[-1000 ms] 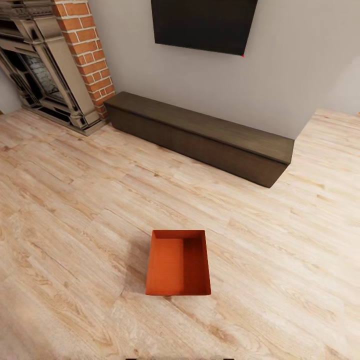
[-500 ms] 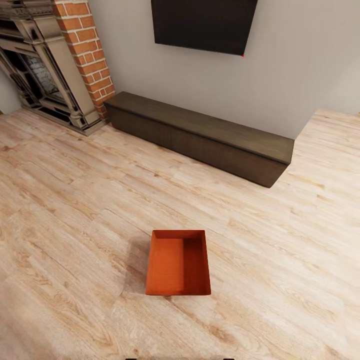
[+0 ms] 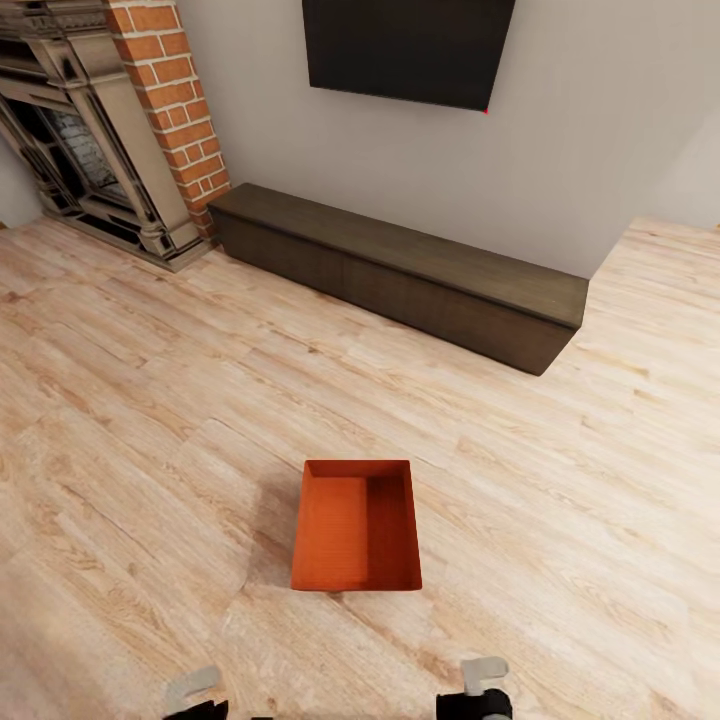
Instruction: Move the two storage containers from the living room to the garage. In the garage, place one container on the floor and stack the other container on top of it (either order is fine).
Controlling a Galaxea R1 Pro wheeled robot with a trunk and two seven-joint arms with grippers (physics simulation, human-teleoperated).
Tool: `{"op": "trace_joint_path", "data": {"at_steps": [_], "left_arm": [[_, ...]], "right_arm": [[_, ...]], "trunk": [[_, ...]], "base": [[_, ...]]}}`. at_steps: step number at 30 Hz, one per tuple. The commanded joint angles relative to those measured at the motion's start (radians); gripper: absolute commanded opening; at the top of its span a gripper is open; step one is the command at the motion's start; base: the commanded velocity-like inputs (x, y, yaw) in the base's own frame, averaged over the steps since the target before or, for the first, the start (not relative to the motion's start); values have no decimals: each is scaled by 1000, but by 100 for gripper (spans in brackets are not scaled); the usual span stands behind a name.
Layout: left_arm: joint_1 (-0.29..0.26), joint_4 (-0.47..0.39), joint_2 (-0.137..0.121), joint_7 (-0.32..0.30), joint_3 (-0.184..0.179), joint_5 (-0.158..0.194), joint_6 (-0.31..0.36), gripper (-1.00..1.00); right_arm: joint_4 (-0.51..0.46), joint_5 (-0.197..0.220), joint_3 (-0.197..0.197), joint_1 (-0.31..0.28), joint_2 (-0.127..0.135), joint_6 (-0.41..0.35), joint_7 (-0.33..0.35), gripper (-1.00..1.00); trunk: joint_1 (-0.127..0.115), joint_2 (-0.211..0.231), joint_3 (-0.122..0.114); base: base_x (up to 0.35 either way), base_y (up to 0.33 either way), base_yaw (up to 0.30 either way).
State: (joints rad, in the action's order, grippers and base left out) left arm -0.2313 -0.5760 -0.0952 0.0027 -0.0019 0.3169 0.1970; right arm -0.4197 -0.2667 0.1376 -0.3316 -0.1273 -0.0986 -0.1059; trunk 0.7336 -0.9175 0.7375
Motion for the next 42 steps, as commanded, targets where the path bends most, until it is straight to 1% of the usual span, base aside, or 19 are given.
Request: {"op": "trace_joint_path", "data": {"at_steps": [1, 2, 3, 4, 5, 6, 7, 8, 10, 11, 12, 13, 14, 17, 20, 27, 33, 40, 42], "left_arm": [[0, -25, -2, 4, 0, 8, 43, 100], [-3, -57, -3, 14, 0, 7, 109, 100], [-6, -69, -3, 20, 0, 7, 138, 100], [-28, -93, -2, 37, -1, 5, 201, 100], [-83, -98, 2, 48, -3, 5, 237, 100], [-136, -89, 7, 52, -5, 5, 252, 100], [-233, -46, 23, 57, -7, 5, 265, 100], [-285, -8, 41, 59, -9, 3, 265, 100], [-351, 48, 68, 60, -10, 1, 262, 100], [-426, 124, 109, 61, -12, -35, 203, 100], [-436, 138, 116, 61, -13, -66, 164, 100], [-444, 155, 122, 62, -13, -117, 100, 100], [-447, 161, 125, 62, -13, -145, 58, 100], [-452, 161, 131, 69, -8, -199, -48, 100], [-453, 154, 137, 96, -6, -204, -59, 100], [-453, 146, 144, 224, -6, -199, -76, 100], [-453, 142, 143, 232, -4, -197, -77, 100], [-453, 83, 143, 223, -4, -197, -67, 100], [-453, 81, 163, 222, -8, -198, -65, 100]], "right_arm": [[1, -10, 6, -24, -7, -10, 0, 100], [13, -9, 6, -73, -15, -17, 0, 100], [22, -9, 6, -99, -18, -19, 0, 100], [62, -9, 7, -181, -25, -24, 0, 100], [116, -7, 9, -267, -28, -26, 0, 100], [152, -6, 10, -323, -28, -25, 0, 100], [191, -4, 12, -398, -26, -21, 0, 100], [200, 3, 13, -423, -25, -20, 0, 100], [208, 17, 14, -446, -23, -17, 0, 100], [223, 64, 15, -463, -27, 24, 0, 100], [228, 78, 14, -465, -28, 56, 0, 100], [239, 89, 12, -467, -29, 106, 0, 100], [250, 93, 11, -467, -30, 133, 0, 100], [286, 98, 7, -468, -27, 177, 0, 100], [291, 98, 6, -468, -28, 181, 0, 100], [294, 98, 6, -468, -26, 179, 0, 100], [294, 99, 5, -468, -30, 178, 0, 100], [294, 94, 5, -468, -31, 185, -1, 100], [294, 94, 5, -468, -30, 185, 0, 100]], "trunk": [[0, -1, 1], [0, -1, 1], [0, -1, 1], [0, -1, 1], [0, -1, 1], [0, -1, 1], [0, -1, 1], [0, -1, 1], [0, -1, 1], [0, -1, 1], [0, -1, 1], [0, -1, 1], [0, -1, 1], [0, -1, 1], [0, -1, 1], [0, -1, 1], [15, -29, 13], [42, -78, 35], [50, -92, 42]], "base": [[0, 0, 0], [0, 0, 0], [0, 0, 0], [0, 0, 0], [0, 0, 0], [0, 0, 0], [0, 0, 0], [0, 0, 0], [0, 0, 0], [0, 0, 0], [0, 0, 0], [0, 0, 0], [0, 0, 0], [0, 0, 0], [0, 0, 0], [0, 0, 0], [0, 0, 0], [0, 0, 0], [0, 0, 0]]}}
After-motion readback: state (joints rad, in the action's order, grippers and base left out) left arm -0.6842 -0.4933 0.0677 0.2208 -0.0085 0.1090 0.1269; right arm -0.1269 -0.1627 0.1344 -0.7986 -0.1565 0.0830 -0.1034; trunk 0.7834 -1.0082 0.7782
